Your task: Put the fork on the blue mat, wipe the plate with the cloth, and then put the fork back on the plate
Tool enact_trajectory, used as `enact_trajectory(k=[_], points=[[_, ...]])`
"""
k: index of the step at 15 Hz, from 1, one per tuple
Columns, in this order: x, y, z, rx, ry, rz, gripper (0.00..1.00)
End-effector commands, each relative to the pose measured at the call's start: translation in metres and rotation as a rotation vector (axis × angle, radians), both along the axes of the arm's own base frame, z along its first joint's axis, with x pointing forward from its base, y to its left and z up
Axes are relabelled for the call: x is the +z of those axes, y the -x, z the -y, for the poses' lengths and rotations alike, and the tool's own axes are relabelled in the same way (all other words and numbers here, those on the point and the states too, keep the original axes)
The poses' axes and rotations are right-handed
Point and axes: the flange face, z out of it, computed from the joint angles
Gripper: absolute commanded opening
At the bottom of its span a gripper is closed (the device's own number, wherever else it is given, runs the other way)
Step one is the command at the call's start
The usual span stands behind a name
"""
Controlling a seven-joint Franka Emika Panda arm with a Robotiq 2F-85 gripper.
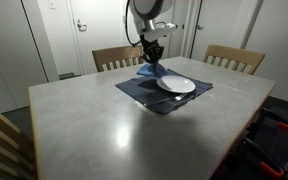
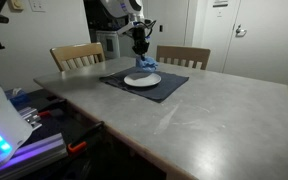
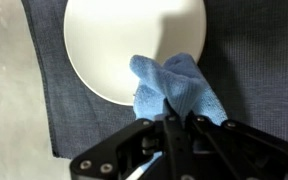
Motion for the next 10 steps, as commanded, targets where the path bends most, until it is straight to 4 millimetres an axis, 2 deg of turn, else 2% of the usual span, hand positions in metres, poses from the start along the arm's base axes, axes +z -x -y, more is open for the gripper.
enact_trajectory(k=[1, 5, 10], points=[[-0.008, -0.003, -0.030, 0.090, -0.049, 0.059, 0.02], [-0.022, -0.002, -0.063, 0.193, -0.143, 0.085, 0.02], [-0.035, 0.006, -0.082, 0.284, -0.230, 0.051, 0.02]])
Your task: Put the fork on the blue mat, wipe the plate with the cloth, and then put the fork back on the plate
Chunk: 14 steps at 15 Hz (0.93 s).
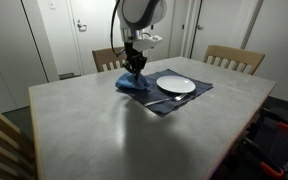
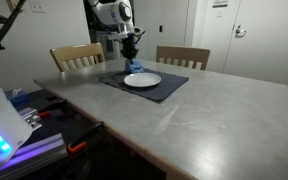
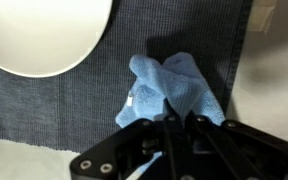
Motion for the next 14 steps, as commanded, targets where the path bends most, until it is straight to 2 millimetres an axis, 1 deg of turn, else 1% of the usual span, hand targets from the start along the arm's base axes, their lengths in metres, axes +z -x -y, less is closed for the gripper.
enact_trajectory(k=[1, 7, 8, 10, 12, 14], points=[[-0.010, 0.004, -0.003, 0.058, -0.059, -0.020, 0.02], [-0.021, 0.006, -0.002, 0.102, -0.087, -0.062, 0.02], [-0.023, 0.006, -0.002, 0.106, -0.088, -0.066, 0.27], [-0.022, 0.007, -0.002, 0.124, -0.095, -0.073, 0.39], [-0.018, 0.008, -0.002, 0.144, -0.096, -0.072, 0.54], [-0.009, 0.008, 0.001, 0.163, -0.098, -0.064, 0.69]])
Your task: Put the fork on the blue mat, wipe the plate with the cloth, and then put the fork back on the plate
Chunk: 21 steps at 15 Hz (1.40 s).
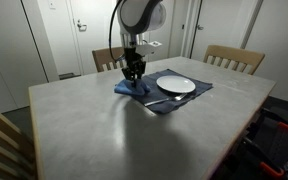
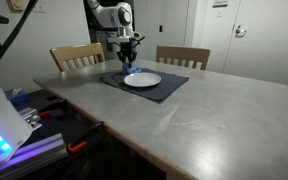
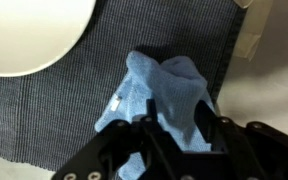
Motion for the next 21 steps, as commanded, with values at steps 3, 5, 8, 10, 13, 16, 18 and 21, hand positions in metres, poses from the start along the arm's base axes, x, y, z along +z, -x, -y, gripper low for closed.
enact_trajectory(k=[3, 5, 8, 10, 13, 16, 18, 21], points=[[0.025, 0.002, 0.011, 0.100, -0.058, -0.007, 0.88], [0.033, 0.003, 0.014, 0.155, -0.089, -0.010, 0.99], [0.044, 0.006, 0.021, 0.241, -0.123, -0.026, 1.00], [0.048, 0.010, 0.025, 0.309, -0.134, -0.045, 1.00], [0.049, 0.020, 0.030, 0.435, -0.147, -0.068, 1.00], [0.041, 0.038, 0.034, 0.607, -0.181, -0.090, 1.00], [0.035, 0.025, 0.027, 0.577, -0.162, -0.088, 1.00], [0.031, 0.033, 0.031, 0.638, -0.178, -0.105, 1.00]])
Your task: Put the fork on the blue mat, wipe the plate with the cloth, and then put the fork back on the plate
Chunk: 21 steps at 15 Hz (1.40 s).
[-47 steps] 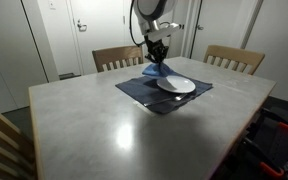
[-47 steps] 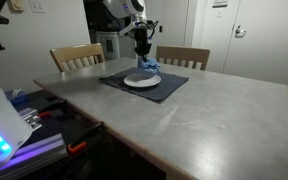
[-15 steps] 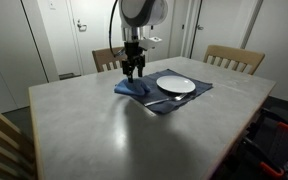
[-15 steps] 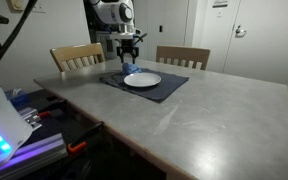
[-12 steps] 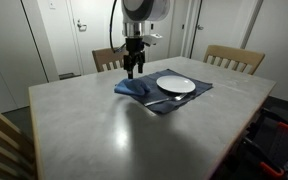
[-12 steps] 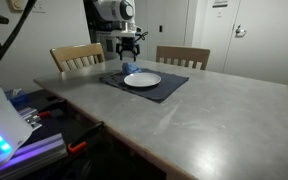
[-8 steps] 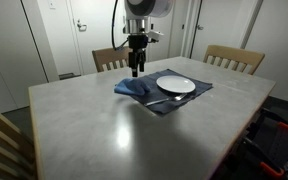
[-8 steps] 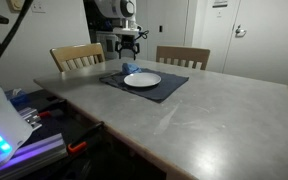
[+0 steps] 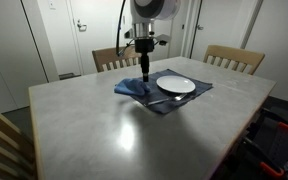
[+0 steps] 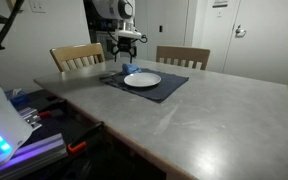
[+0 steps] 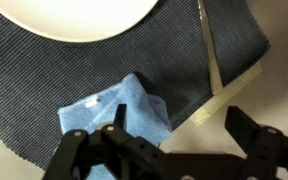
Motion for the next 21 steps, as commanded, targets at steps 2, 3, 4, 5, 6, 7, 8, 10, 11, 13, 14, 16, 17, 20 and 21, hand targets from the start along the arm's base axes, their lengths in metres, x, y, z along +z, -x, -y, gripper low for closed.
enact_trajectory(k=[2, 3, 4, 5, 6, 7, 8, 10, 11, 13, 14, 16, 17, 20, 21], points=[[0.001, 0.000, -0.001, 0.004, -0.001, 0.000, 1.00], [0.002, 0.000, -0.001, 0.005, -0.002, 0.000, 1.00], [0.002, 0.000, -0.001, 0.006, -0.002, 0.001, 1.00], [0.002, 0.001, -0.001, 0.006, -0.002, 0.001, 1.00], [0.002, 0.001, -0.001, 0.006, -0.002, 0.001, 1.00], [0.002, 0.001, -0.001, 0.006, -0.002, 0.000, 1.00], [0.002, 0.001, -0.001, 0.006, -0.002, 0.000, 1.00], [0.003, 0.004, -0.003, 0.027, 0.021, 0.008, 1.00], [0.003, 0.006, -0.004, 0.048, 0.031, 0.004, 1.00], [0.005, 0.011, -0.005, 0.098, 0.037, 0.002, 1.00], [0.005, 0.014, -0.005, 0.119, 0.034, 0.006, 1.00], [0.007, 0.019, -0.004, 0.167, 0.030, 0.012, 1.00], [0.007, 0.021, -0.003, 0.192, 0.029, 0.014, 1.00], [0.006, 0.029, 0.000, 0.258, 0.058, 0.011, 1.00], [0.005, 0.032, 0.003, 0.268, 0.070, 0.006, 1.00]])
